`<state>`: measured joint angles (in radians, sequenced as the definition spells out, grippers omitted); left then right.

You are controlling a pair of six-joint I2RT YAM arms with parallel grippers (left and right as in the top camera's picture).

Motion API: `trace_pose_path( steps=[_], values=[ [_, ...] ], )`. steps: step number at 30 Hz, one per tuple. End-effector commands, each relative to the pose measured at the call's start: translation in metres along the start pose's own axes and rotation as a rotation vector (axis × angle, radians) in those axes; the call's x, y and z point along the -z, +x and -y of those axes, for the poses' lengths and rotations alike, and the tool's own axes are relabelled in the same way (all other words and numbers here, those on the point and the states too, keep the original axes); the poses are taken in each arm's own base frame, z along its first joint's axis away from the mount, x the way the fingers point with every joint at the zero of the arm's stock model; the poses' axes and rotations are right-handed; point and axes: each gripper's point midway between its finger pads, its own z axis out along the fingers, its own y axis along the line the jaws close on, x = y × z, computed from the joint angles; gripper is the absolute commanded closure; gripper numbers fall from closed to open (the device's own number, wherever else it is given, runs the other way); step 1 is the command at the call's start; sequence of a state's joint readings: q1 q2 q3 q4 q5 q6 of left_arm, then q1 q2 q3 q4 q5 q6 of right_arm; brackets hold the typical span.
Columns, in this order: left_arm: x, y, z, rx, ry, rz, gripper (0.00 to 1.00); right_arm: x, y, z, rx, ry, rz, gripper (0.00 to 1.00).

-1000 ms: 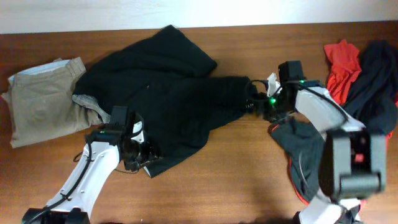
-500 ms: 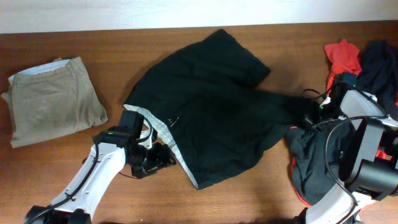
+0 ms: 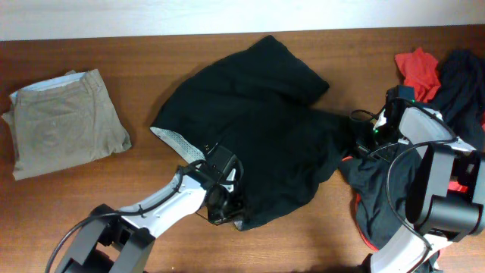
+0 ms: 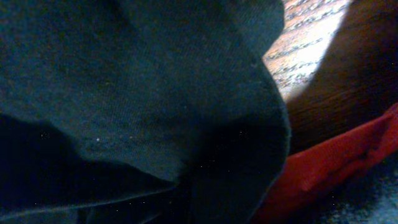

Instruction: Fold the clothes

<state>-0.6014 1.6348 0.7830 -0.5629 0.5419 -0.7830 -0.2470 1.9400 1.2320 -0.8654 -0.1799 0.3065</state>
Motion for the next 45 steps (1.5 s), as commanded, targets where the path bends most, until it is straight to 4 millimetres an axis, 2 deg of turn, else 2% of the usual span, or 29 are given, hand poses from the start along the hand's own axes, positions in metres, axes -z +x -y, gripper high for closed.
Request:
trace_pose_path(
  steps=[1, 3, 5, 7, 9, 10, 11, 12, 15, 17, 19, 22, 24, 26, 29, 31, 32, 33, 35, 36, 38, 39, 41, 43, 45],
  values=[
    [0.030, -0.042, -0.055, 0.060, -0.118, 0.119, 1.00, 0.007, 0.002, -0.001, 0.057, 0.004, 0.011, 0.96],
    [0.079, -0.078, -0.104, 0.088, -0.128, 0.209, 1.00, 0.016, 0.003, -0.013, 0.089, -0.034, 0.003, 0.96],
    [0.126, -0.104, -0.146, 0.129, -0.121, 0.304, 1.00, 0.023, 0.016, -0.030, 0.138, -0.037, -0.025, 0.96],
    [0.167, -0.113, -0.185, 0.219, -0.168, 0.372, 1.00, 0.022, 0.037, -0.042, 0.184, -0.016, -0.081, 0.96],
    [0.188, -0.112, -0.205, 0.310, -0.148, 0.404, 1.00, 0.020, 0.054, -0.050, 0.226, 0.006, -0.125, 0.96],
    [0.191, -0.109, -0.210, 0.336, -0.137, 0.402, 1.00, 0.019, 0.060, -0.053, 0.251, 0.027, -0.133, 0.96],
    [0.186, -0.100, -0.201, 0.349, -0.085, 0.358, 0.77, 0.018, 0.062, -0.056, 0.266, 0.039, -0.134, 0.96],
    [0.179, -0.082, -0.188, 0.330, -0.032, 0.275, 0.04, 0.018, 0.062, -0.056, 0.268, 0.040, -0.134, 0.96],
    [0.172, -0.054, -0.172, 0.385, 0.030, 0.150, 0.01, 0.017, 0.061, -0.055, 0.270, 0.045, -0.127, 0.96],
    [0.170, -0.050, -0.151, 0.400, 0.153, 0.120, 0.01, 0.017, 0.059, -0.056, 0.272, 0.044, -0.120, 0.96],
    [0.158, -0.046, -0.148, 0.508, 0.163, 0.092, 0.01, 0.017, 0.059, -0.056, 0.272, 0.044, -0.120, 0.96],
    [0.111, -0.036, -0.137, 0.597, 0.122, 0.030, 0.01, 0.017, 0.059, -0.056, 0.271, 0.044, -0.120, 0.96],
    [0.088, -0.033, -0.125, 0.590, 0.093, 0.017, 0.01, 0.017, 0.059, -0.056, 0.271, 0.044, -0.120, 0.96],
    [0.083, -0.042, -0.127, 0.609, 0.047, 0.060, 0.01, 0.017, 0.059, -0.056, 0.271, 0.044, -0.120, 0.96],
    [0.086, -0.055, -0.155, 0.691, -0.095, 0.171, 0.01, 0.017, 0.059, -0.056, 0.271, 0.044, -0.120, 0.96],
    [0.091, -0.074, -0.167, 0.666, -0.142, 0.272, 0.07, 0.017, 0.059, -0.056, 0.271, 0.045, -0.121, 0.96],
    [0.093, -0.082, -0.169, 0.652, -0.141, 0.311, 0.21, 0.017, 0.060, -0.055, 0.270, 0.046, -0.124, 0.96],
    [0.094, -0.083, -0.168, 0.653, -0.139, 0.315, 0.48, 0.017, 0.060, -0.055, 0.270, 0.046, -0.125, 0.96],
    [0.093, -0.082, -0.169, 0.656, -0.142, 0.308, 0.95, 0.017, 0.060, -0.055, 0.270, 0.046, -0.124, 0.95],
    [0.093, -0.080, -0.169, 0.658, -0.145, 0.303, 1.00, 0.017, 0.060, -0.055, 0.270, 0.046, -0.124, 0.95],
    [0.092, -0.076, -0.169, 0.650, -0.154, 0.286, 1.00, 0.017, 0.059, -0.056, 0.270, 0.045, -0.121, 0.93],
    [0.092, -0.071, -0.170, 0.626, -0.165, 0.267, 1.00, 0.017, 0.060, -0.054, 0.250, 0.056, -0.123, 0.96],
    [0.103, -0.052, -0.164, 0.519, -0.187, 0.231, 1.00, 0.027, 0.060, -0.044, 0.187, 0.105, -0.104, 0.96],
    [0.131, -0.041, -0.150, 0.371, -0.180, 0.302, 1.00, 0.058, 0.056, -0.049, 0.192, 0.068, -0.011, 0.96],
    [0.180, -0.025, -0.123, 0.205, -0.145, 0.488, 1.00, 0.118, 0.052, -0.051, 0.187, -0.009, 0.173, 0.96]
  ],
)
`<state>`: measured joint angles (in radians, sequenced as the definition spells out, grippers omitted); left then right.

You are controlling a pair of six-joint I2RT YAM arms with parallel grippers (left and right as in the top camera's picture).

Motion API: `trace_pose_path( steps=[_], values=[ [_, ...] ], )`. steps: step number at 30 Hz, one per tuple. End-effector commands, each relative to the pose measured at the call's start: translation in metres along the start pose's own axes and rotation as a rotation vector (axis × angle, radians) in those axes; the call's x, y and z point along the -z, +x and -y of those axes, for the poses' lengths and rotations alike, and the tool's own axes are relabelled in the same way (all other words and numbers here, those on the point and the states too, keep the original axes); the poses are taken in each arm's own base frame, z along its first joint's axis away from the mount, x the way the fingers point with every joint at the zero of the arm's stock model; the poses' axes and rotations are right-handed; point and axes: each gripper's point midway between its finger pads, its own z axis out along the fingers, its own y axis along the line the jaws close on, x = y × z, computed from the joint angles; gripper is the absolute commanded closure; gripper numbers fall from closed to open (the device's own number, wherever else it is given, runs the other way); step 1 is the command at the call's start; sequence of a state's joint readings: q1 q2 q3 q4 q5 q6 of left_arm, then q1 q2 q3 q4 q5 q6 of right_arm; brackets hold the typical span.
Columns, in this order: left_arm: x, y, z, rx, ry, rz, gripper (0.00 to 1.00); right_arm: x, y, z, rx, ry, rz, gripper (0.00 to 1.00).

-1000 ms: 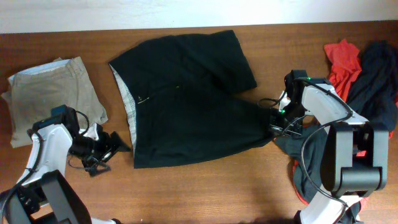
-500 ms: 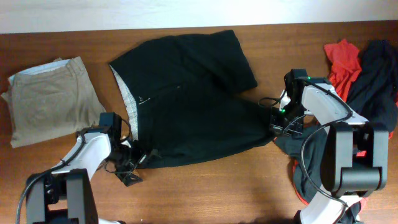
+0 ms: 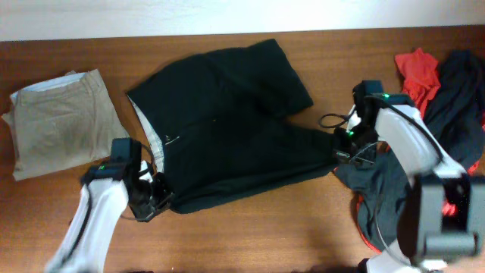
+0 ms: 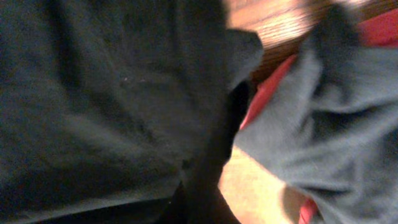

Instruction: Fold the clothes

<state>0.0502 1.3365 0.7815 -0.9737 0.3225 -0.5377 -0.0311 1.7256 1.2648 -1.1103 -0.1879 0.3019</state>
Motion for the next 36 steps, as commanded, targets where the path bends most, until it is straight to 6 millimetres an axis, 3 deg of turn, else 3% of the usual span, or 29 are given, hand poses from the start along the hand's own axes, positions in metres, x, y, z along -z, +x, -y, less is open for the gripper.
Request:
trace_pose_path(
  steps=[1, 3, 6, 8, 9, 11, 13, 16, 19, 22, 23, 24, 25, 26, 27, 29, 30, 31, 33, 34, 35, 36],
  values=[
    [0.079, 0.006, 0.014, -0.211, 0.087, 0.305, 1.00, 0.084, -0.011, 0.016, -0.041, -0.012, 0.296, 0.96],
    [0.121, 0.024, 0.016, -0.231, 0.149, 0.454, 1.00, 0.124, -0.004, 0.024, -0.062, -0.041, 0.431, 0.96],
    [0.149, 0.045, 0.000, -0.201, 0.117, 0.518, 1.00, 0.172, 0.007, 0.028, -0.043, -0.063, 0.594, 0.96],
    [0.154, 0.033, -0.010, -0.100, 0.066, 0.570, 1.00, 0.199, -0.008, 0.020, 0.009, -0.079, 0.707, 0.96],
    [0.159, 0.017, -0.018, -0.020, 0.020, 0.633, 1.00, 0.217, -0.029, 0.010, 0.055, -0.104, 0.804, 0.96],
    [0.162, -0.006, -0.015, 0.036, -0.002, 0.680, 1.00, 0.226, -0.059, -0.021, 0.170, -0.151, 0.897, 0.96],
    [0.157, -0.037, -0.016, 0.119, -0.058, 0.705, 1.00, 0.208, -0.085, -0.054, 0.246, -0.182, 0.897, 0.96],
    [0.134, -0.090, 0.001, 0.148, -0.084, 0.709, 1.00, 0.154, -0.129, -0.104, 0.336, -0.222, 0.869, 0.96],
    [0.085, -0.148, 0.007, 0.236, -0.101, 0.684, 1.00, 0.104, -0.158, -0.154, 0.419, -0.269, 0.879, 0.96],
    [0.048, -0.187, 0.004, 0.263, -0.111, 0.685, 0.98, 0.067, -0.177, -0.194, 0.482, -0.320, 0.927, 0.96],
    [0.044, -0.192, 0.005, 0.263, -0.108, 0.690, 0.91, 0.063, -0.178, -0.199, 0.489, -0.326, 0.932, 0.96],
    [0.039, -0.201, 0.008, 0.261, -0.096, 0.706, 0.69, 0.053, -0.180, -0.207, 0.503, -0.335, 0.937, 0.69],
    [0.041, -0.210, 0.013, 0.255, -0.073, 0.738, 0.46, 0.046, -0.181, -0.208, 0.503, -0.329, 0.931, 0.01],
    [0.055, -0.224, 0.023, 0.209, -0.034, 0.802, 0.23, 0.046, -0.182, -0.203, 0.513, -0.310, 0.929, 0.01],
    [0.073, -0.234, 0.026, 0.182, -0.025, 0.841, 0.21, 0.049, -0.182, -0.194, 0.504, -0.293, 0.918, 0.01],
    [0.131, -0.250, 0.021, 0.143, -0.032, 0.916, 0.05, 0.036, -0.170, -0.143, 0.422, -0.209, 0.756, 0.01],
    [0.136, -0.247, 0.021, 0.140, -0.017, 0.896, 0.01, 0.023, -0.160, -0.130, 0.403, -0.181, 0.681, 0.01],
    [0.132, -0.242, 0.020, 0.140, -0.010, 0.860, 0.01, 0.010, -0.150, -0.119, 0.389, -0.154, 0.607, 0.01],
    [0.105, -0.216, 0.035, 0.097, 0.065, 0.685, 0.01, -0.011, -0.133, -0.107, 0.405, -0.112, 0.501, 0.11],
    [0.090, -0.200, 0.041, 0.068, 0.063, 0.599, 0.02, -0.018, -0.131, -0.106, 0.404, -0.111, 0.480, 0.27],
    [0.080, -0.190, 0.041, 0.053, 0.039, 0.553, 0.05, -0.022, -0.130, -0.105, 0.404, -0.113, 0.472, 0.36],
    [0.069, -0.180, 0.043, 0.021, 0.015, 0.510, 0.21, -0.024, -0.129, -0.107, 0.407, -0.126, 0.464, 0.36]
  ],
)
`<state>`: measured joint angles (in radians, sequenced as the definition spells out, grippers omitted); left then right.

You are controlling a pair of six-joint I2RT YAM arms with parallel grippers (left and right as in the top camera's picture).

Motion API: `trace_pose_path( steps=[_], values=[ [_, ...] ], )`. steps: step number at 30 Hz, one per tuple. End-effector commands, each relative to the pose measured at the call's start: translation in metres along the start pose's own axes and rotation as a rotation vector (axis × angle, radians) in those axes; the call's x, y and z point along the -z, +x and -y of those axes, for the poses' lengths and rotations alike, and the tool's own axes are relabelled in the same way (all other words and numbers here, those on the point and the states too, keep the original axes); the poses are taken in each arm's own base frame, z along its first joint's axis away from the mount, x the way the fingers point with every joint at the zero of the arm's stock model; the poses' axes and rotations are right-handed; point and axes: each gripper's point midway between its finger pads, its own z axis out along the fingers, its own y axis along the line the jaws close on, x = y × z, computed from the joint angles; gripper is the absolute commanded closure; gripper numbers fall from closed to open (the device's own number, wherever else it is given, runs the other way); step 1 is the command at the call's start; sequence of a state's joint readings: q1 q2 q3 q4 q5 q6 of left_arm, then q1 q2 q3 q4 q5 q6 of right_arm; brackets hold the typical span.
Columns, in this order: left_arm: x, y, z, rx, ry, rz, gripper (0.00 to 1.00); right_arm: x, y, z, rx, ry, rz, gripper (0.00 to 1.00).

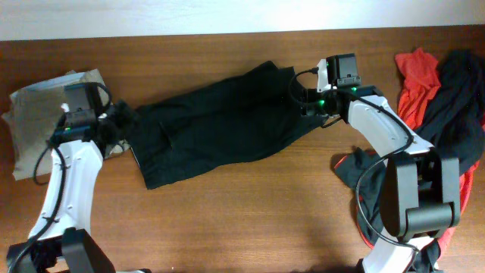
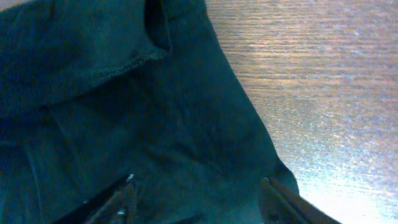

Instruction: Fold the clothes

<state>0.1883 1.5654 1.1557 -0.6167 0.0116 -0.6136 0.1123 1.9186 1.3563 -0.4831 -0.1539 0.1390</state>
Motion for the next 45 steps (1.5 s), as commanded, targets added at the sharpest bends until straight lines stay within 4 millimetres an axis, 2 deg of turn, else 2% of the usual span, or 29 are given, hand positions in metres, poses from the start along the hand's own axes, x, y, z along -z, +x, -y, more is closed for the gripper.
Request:
trace_pose_path(
  steps=[1, 2, 3, 5, 7, 8, 9, 10, 11, 12, 14, 16, 19, 21, 22, 23, 24, 25, 28, 31, 34, 35, 36, 38, 40, 41, 42, 43, 45],
  values=[
    [-0.012, 0.055, 0.015, -0.138, 0.018, -0.176, 0.44, -0.010, 0.006, -0.004, 0.014, -0.019, -0.022, 0.36],
    [-0.018, 0.068, 0.014, -0.156, 0.005, -0.209, 0.52, -0.014, 0.009, -0.003, 0.012, -0.018, -0.033, 0.37],
    [-0.028, 0.085, 0.012, -0.179, -0.011, -0.248, 0.53, -0.025, 0.018, -0.002, 0.007, -0.023, -0.067, 0.39],
    [-0.051, 0.108, 0.003, -0.194, -0.052, -0.317, 0.54, -0.043, 0.037, -0.001, -0.007, -0.046, -0.136, 0.39],
    [-0.074, 0.135, -0.011, -0.210, -0.119, -0.416, 0.53, -0.050, 0.057, 0.004, -0.020, -0.031, -0.209, 0.40],
    [-0.078, 0.143, -0.017, -0.214, -0.143, -0.448, 0.53, -0.049, 0.062, 0.009, -0.022, -0.001, -0.229, 0.45],
    [-0.080, 0.160, -0.030, -0.214, -0.196, -0.522, 0.53, -0.045, 0.075, 0.024, -0.023, 0.083, -0.283, 0.57],
    [-0.075, 0.175, -0.045, -0.212, -0.253, -0.594, 0.53, -0.036, 0.092, 0.045, -0.036, 0.207, -0.350, 0.62],
    [-0.063, 0.190, -0.061, -0.209, -0.321, -0.680, 0.53, -0.027, 0.104, 0.062, -0.063, 0.317, -0.396, 0.62],
    [-0.054, 0.197, -0.069, -0.226, -0.348, -0.729, 0.53, -0.020, 0.112, 0.070, -0.058, 0.371, -0.431, 0.63],
    [-0.034, 0.209, -0.082, -0.276, -0.394, -0.827, 0.53, -0.010, 0.127, 0.076, -0.052, 0.409, -0.500, 0.69],
    [-0.015, 0.217, -0.093, -0.323, -0.425, -0.914, 0.54, 0.013, 0.149, 0.089, -0.150, 0.526, -0.589, 0.73],
    [-0.005, 0.210, -0.091, -0.375, -0.406, -0.895, 0.54, 0.030, 0.158, 0.095, -0.189, 0.549, -0.634, 0.78],
    [0.004, 0.189, -0.084, -0.402, -0.387, -0.783, 0.51, 0.043, 0.138, 0.091, -0.198, 0.535, -0.554, 0.78],
    [0.012, 0.174, -0.074, -0.410, -0.349, -0.695, 0.37, 0.054, 0.114, 0.086, -0.200, 0.516, -0.462, 0.77],
    [0.019, 0.161, -0.063, -0.412, -0.299, -0.616, 0.32, 0.060, 0.095, 0.080, -0.207, 0.490, -0.387, 0.70],
    [0.024, 0.151, -0.054, -0.411, -0.255, -0.549, 0.31, 0.062, 0.077, 0.071, -0.193, 0.428, -0.321, 0.60],
    [0.032, 0.137, -0.040, -0.387, -0.196, -0.453, 0.31, 0.056, 0.063, 0.055, -0.147, 0.320, -0.277, 0.56],
    [0.026, 0.121, -0.024, -0.364, -0.142, -0.363, 0.31, 0.036, 0.053, 0.021, -0.108, 0.099, -0.256, 0.56],
    [0.006, 0.109, -0.011, -0.359, -0.107, -0.310, 0.31, 0.018, 0.058, 0.008, -0.122, 0.008, -0.284, 0.56],
    [0.001, 0.111, -0.012, -0.361, -0.116, -0.323, 0.31, 0.001, 0.055, -0.004, -0.079, -0.060, -0.274, 0.56],
    [0.000, 0.112, -0.013, -0.361, -0.117, -0.325, 0.31, -0.004, 0.050, -0.006, -0.070, -0.065, -0.252, 0.71],
    [0.000, 0.112, -0.013, -0.361, -0.117, -0.325, 0.30, -0.008, 0.043, -0.009, -0.061, -0.076, -0.221, 0.94],
    [0.001, 0.113, -0.013, -0.361, -0.120, -0.329, 0.31, -0.009, -0.003, -0.038, -0.023, -0.241, -0.041, 0.96],
    [0.001, 0.113, -0.014, -0.361, -0.122, -0.333, 0.30, 0.004, -0.061, -0.054, -0.055, -0.332, 0.164, 0.96],
    [0.002, 0.115, -0.016, -0.360, -0.129, -0.343, 0.31, 0.013, -0.079, -0.058, -0.045, -0.343, 0.224, 0.82],
    [0.004, 0.118, -0.019, -0.361, -0.138, -0.356, 0.30, 0.018, -0.089, -0.060, -0.036, -0.347, 0.249, 0.28],
    [0.004, 0.120, -0.020, -0.362, -0.144, -0.364, 0.28, 0.020, -0.089, -0.060, -0.039, -0.345, 0.241, 0.25],
    [0.008, 0.125, -0.026, -0.362, -0.165, -0.393, 0.26, 0.014, -0.071, -0.052, -0.070, -0.303, 0.159, 0.22]
  ],
)
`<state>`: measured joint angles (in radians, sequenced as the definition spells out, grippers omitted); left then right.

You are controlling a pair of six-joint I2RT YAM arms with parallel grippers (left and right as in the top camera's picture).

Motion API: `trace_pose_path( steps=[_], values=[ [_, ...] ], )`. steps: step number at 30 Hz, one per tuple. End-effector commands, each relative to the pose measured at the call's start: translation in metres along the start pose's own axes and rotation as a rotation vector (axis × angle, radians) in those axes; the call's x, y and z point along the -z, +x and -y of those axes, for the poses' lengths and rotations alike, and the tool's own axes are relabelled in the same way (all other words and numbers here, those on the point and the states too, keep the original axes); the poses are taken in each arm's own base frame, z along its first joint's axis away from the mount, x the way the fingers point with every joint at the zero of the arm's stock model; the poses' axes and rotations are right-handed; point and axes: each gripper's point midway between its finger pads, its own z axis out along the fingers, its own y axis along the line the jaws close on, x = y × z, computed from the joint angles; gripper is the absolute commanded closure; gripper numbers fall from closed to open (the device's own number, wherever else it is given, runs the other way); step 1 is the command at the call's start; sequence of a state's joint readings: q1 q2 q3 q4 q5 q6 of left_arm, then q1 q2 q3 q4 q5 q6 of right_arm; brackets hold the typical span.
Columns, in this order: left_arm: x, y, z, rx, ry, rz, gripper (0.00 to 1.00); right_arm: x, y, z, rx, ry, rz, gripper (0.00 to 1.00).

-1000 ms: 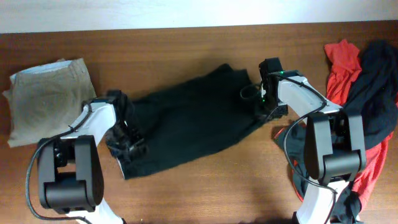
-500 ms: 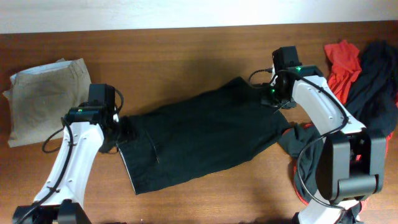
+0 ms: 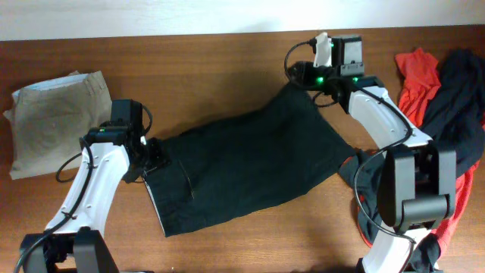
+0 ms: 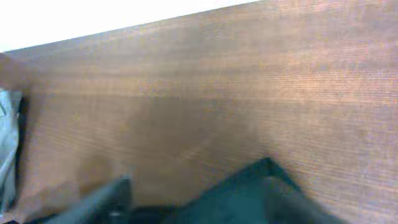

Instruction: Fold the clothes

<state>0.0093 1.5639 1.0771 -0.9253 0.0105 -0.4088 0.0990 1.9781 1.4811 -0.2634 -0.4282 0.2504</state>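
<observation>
A black garment lies spread across the middle of the table. Its left edge ends at my left gripper, which looks shut on that edge. The garment's upper right corner tapers to a point at my right gripper near the table's back. In the blurred right wrist view that gripper has the dark cloth rising in a peak between its fingers, and it appears shut on the corner.
A folded khaki garment rests at the left end of the table. A heap of red and dark clothes lies at the right end, partly under my right arm. Bare wood stretches behind the black garment.
The black garment was stretched in a narrow band between both grippers; now it lies wider and flatter. My left gripper has come nearer and to the right. My right gripper is a little farther back.
The black garment lay crumpled mid-table, my left gripper on its front edge and my right at its right side by the pile. Then it was drawn out leftward. Then it hung stretched between both grippers, and now it lies spread with both at its corners.
</observation>
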Motion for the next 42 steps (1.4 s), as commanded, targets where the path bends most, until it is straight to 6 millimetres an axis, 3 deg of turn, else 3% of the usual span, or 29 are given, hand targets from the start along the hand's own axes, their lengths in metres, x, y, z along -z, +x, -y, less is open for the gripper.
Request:
trace_pose_path(
  steps=[1, 3, 5, 8, 11, 13, 16, 17, 18, 19, 20, 21, 23, 25, 26, 27, 28, 31, 32, 36, 40, 42],
  values=[
    [-0.001, 0.011, -0.007, 0.009, -0.030, -0.048, 0.25, 0.003, 0.024, 0.012, -0.066, 0.073, -0.106, 0.22],
    [0.001, 0.024, -0.022, 0.113, -0.100, -0.097, 0.20, 0.010, 0.053, 0.019, -0.085, 0.108, -0.221, 0.30],
    [0.002, 0.026, -0.033, 0.200, -0.106, -0.122, 0.04, 0.022, 0.082, 0.020, -0.065, 0.124, -0.346, 0.37],
    [-0.002, 0.033, -0.027, 0.156, -0.017, -0.173, 0.01, 0.042, 0.111, 0.033, -0.075, 0.225, -0.474, 0.37],
    [-0.022, 0.061, -0.028, 0.145, 0.008, -0.245, 0.01, 0.055, 0.128, 0.032, -0.065, 0.231, -0.558, 0.36],
    [-0.051, 0.088, -0.027, 0.150, 0.052, -0.284, 0.01, 0.064, 0.135, 0.031, -0.071, 0.238, -0.591, 0.36],
    [-0.070, 0.102, -0.028, 0.151, 0.085, -0.276, 0.03, 0.070, 0.135, 0.030, -0.070, 0.249, -0.598, 0.37],
    [-0.074, 0.105, -0.022, 0.154, 0.126, -0.279, 0.08, 0.071, 0.135, 0.029, -0.069, 0.249, -0.600, 0.37],
    [-0.077, 0.107, -0.018, 0.155, 0.153, -0.280, 0.27, 0.072, 0.137, 0.028, -0.072, 0.249, -0.607, 0.37],
    [-0.078, 0.106, -0.018, 0.153, 0.154, -0.274, 0.52, 0.074, 0.139, 0.028, -0.076, 0.251, -0.616, 0.38],
    [-0.079, 0.099, -0.016, 0.149, 0.165, -0.247, 0.87, 0.075, 0.141, 0.028, -0.078, 0.252, -0.625, 0.39],
    [-0.079, 0.087, -0.012, 0.140, 0.183, -0.203, 1.00, 0.075, 0.142, 0.025, -0.052, 0.242, -0.635, 0.39],
    [-0.074, 0.075, -0.008, 0.088, 0.199, -0.171, 1.00, 0.074, 0.144, 0.018, -0.033, 0.235, -0.641, 0.40],
    [-0.059, 0.060, -0.007, 0.030, 0.176, -0.158, 1.00, 0.071, 0.147, 0.009, 0.020, 0.213, -0.654, 0.43],
    [-0.037, 0.044, -0.020, 0.026, 0.070, -0.148, 1.00, 0.067, 0.152, -0.004, 0.080, 0.185, -0.670, 0.50],
    [-0.021, 0.034, -0.023, 0.003, 0.031, -0.144, 1.00, 0.064, 0.156, -0.014, 0.116, 0.158, -0.680, 0.70],
    [-0.001, 0.025, -0.024, -0.030, 0.010, -0.141, 1.00, 0.060, 0.161, -0.027, 0.149, 0.126, -0.689, 0.96],
    [0.063, -0.002, -0.012, -0.049, 0.027, -0.103, 1.00, 0.044, 0.177, -0.068, 0.239, 0.041, -0.693, 0.96],
    [0.080, -0.008, -0.006, -0.051, 0.050, -0.088, 1.00, 0.035, 0.186, -0.095, 0.269, -0.019, -0.683, 0.96],
    [0.111, -0.010, 0.007, -0.070, 0.120, -0.081, 1.00, -0.001, 0.209, -0.152, 0.331, -0.092, -0.636, 0.96],
    [0.137, -0.026, 0.013, -0.084, 0.143, -0.005, 1.00, -0.046, 0.281, -0.195, 0.389, -0.150, -0.702, 0.96],
    [0.149, -0.033, 0.020, -0.089, 0.179, 0.030, 1.00, -0.059, 0.321, -0.223, 0.416, -0.264, -0.745, 0.96]
  ],
)
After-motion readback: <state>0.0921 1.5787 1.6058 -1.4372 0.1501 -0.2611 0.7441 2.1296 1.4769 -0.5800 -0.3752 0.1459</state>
